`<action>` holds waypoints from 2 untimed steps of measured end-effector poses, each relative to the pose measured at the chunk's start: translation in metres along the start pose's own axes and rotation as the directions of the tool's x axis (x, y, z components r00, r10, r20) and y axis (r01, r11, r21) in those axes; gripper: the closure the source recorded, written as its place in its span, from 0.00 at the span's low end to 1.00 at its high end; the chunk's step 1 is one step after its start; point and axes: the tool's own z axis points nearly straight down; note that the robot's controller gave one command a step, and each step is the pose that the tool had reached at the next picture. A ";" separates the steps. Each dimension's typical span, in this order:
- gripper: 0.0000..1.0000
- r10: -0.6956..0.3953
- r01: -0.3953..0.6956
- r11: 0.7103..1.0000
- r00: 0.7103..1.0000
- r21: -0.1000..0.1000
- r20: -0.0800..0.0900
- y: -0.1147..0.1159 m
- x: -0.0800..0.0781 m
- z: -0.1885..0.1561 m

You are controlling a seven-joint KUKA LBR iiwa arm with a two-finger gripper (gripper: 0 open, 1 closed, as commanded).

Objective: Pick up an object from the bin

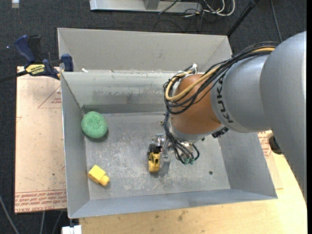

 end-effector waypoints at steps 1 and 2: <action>1.00 0.000 0.000 1.000 1.000 0.000 0.000 0.000 0.000 0.000; 1.00 0.000 0.000 1.000 1.000 0.000 0.000 0.000 0.000 0.000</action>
Offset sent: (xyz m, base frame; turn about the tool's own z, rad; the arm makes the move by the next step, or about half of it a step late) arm 0.0000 0.0000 0.0000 0.0000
